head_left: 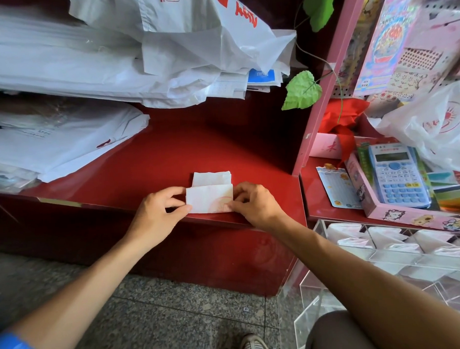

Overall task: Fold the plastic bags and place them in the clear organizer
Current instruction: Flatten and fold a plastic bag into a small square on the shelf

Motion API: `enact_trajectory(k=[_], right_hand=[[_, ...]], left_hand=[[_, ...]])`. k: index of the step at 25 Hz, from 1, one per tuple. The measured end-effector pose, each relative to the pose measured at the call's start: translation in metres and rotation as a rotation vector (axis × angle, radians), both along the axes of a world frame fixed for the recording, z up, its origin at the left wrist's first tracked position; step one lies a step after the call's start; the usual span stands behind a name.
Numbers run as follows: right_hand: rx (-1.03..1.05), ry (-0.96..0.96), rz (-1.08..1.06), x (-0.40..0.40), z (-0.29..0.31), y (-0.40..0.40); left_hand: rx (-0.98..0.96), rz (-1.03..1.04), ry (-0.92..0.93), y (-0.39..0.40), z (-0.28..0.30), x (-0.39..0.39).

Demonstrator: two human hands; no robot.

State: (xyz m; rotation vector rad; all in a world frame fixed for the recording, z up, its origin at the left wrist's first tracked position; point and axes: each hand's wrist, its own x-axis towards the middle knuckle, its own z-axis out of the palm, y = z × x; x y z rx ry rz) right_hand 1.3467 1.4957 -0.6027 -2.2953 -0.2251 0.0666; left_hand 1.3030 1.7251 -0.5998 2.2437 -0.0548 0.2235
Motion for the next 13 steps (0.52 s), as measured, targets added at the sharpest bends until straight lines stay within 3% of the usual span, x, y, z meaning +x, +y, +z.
enact_trajectory(k=[4,9,13], right_hand=[[-0.012,0.026,-0.071,0.002,0.001,0.005],[-0.229,-0.116,0.076,-0.004,-0.001,0.004],[-0.331,-0.212,0.140,-0.005,-0.002,0.002]], left_hand=[[-0.010,0.084,-0.004,-0.010,-0.002,0.003],[0.127,0.049,-0.094,-0.009,-0.013,0.007],[0.575,-0.047,-0.335,-0.003,-0.022,0.008]])
